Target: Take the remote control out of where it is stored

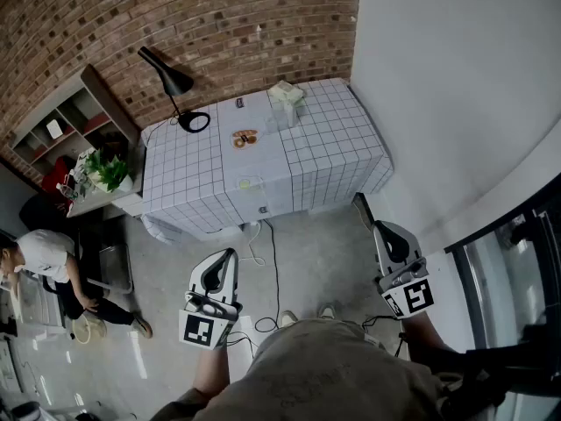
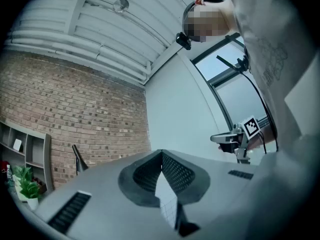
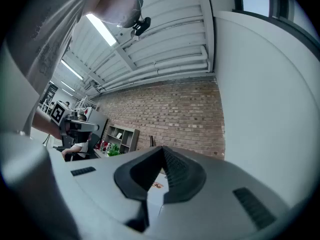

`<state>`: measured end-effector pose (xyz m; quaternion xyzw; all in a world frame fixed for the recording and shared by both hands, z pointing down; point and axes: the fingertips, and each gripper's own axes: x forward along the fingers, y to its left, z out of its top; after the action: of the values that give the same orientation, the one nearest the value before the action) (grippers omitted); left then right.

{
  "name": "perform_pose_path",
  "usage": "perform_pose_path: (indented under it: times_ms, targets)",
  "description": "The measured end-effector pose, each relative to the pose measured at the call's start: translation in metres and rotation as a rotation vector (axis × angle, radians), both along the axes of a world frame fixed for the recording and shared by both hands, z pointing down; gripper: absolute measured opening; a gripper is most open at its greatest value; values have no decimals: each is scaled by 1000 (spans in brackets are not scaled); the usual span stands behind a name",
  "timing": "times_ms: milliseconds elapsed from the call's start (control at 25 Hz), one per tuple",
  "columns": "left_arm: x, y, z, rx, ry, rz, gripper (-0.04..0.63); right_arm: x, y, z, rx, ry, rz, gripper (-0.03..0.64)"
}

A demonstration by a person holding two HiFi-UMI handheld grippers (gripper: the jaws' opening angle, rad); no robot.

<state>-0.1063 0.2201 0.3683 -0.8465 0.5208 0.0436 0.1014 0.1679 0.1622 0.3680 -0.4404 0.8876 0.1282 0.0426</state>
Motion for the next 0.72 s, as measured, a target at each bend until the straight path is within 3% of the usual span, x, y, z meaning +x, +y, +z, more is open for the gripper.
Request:
perform_pose_path:
  times_ms: [720]
  targets:
    - [-6, -12, 9, -51, 17, -19, 5, -1, -9, -6, -5, -44, -11, 14]
